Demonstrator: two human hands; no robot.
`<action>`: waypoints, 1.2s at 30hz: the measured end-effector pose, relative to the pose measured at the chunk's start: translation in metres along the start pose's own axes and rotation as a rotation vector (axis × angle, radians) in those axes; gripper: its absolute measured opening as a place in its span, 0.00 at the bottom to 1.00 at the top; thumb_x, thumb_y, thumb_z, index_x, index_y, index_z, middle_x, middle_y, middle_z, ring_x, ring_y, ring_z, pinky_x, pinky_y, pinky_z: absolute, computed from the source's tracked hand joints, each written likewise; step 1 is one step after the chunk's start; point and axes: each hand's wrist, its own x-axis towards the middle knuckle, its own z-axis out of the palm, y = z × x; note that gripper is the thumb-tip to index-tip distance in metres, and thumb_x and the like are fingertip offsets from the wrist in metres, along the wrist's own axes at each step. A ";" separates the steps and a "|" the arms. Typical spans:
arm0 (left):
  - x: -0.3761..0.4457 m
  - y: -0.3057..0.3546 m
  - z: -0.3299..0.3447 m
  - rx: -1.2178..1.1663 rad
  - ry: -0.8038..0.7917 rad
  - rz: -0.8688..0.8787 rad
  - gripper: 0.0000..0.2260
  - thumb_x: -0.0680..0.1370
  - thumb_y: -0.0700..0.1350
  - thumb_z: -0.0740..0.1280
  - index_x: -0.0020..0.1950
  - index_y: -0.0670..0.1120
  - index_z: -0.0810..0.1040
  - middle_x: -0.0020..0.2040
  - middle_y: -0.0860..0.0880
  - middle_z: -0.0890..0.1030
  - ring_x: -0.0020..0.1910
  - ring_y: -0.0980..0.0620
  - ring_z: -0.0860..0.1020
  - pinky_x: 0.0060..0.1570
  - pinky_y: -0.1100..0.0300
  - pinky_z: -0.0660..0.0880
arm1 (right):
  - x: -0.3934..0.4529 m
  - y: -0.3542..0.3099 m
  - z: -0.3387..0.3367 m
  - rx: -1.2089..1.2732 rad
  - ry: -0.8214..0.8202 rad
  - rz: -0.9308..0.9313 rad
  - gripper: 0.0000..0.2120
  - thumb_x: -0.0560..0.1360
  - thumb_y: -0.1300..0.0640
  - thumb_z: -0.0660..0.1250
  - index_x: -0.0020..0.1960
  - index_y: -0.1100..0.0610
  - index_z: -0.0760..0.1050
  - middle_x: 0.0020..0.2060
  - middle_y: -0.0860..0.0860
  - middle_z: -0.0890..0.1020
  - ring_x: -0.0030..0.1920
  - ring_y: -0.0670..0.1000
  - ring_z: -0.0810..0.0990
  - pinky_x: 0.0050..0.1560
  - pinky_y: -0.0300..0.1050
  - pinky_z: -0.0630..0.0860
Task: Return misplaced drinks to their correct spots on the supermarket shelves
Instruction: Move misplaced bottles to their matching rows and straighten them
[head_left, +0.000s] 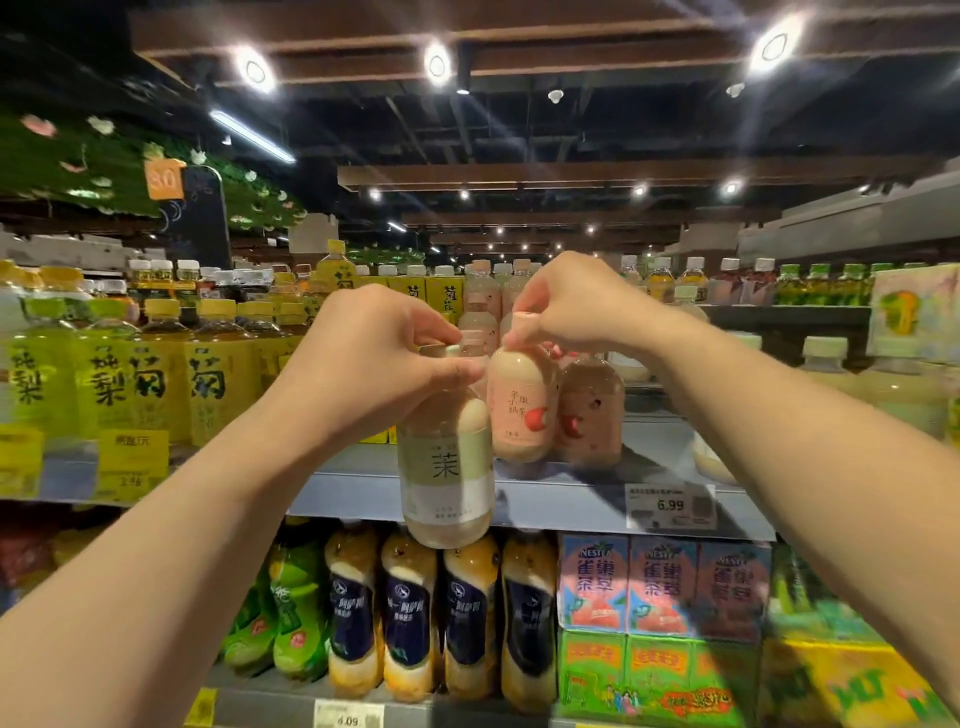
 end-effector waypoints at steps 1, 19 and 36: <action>0.000 -0.002 0.001 -0.002 -0.008 0.000 0.21 0.68 0.61 0.74 0.55 0.50 0.84 0.48 0.54 0.84 0.42 0.65 0.77 0.38 0.67 0.75 | 0.003 -0.001 0.003 -0.019 -0.006 0.002 0.08 0.71 0.49 0.76 0.43 0.54 0.85 0.36 0.48 0.85 0.35 0.46 0.83 0.31 0.37 0.75; 0.030 0.001 0.018 -0.219 0.119 0.078 0.19 0.68 0.58 0.76 0.53 0.50 0.85 0.41 0.58 0.83 0.42 0.65 0.79 0.47 0.58 0.80 | 0.006 0.018 -0.011 -0.051 -0.176 0.039 0.22 0.75 0.51 0.72 0.68 0.47 0.74 0.48 0.44 0.82 0.35 0.43 0.84 0.30 0.36 0.79; 0.106 0.113 0.099 -0.301 0.125 0.262 0.21 0.72 0.55 0.74 0.60 0.46 0.81 0.55 0.49 0.83 0.50 0.55 0.78 0.51 0.59 0.77 | -0.076 0.134 -0.087 -0.393 0.008 0.290 0.13 0.76 0.46 0.69 0.57 0.49 0.83 0.50 0.43 0.84 0.42 0.38 0.78 0.37 0.33 0.70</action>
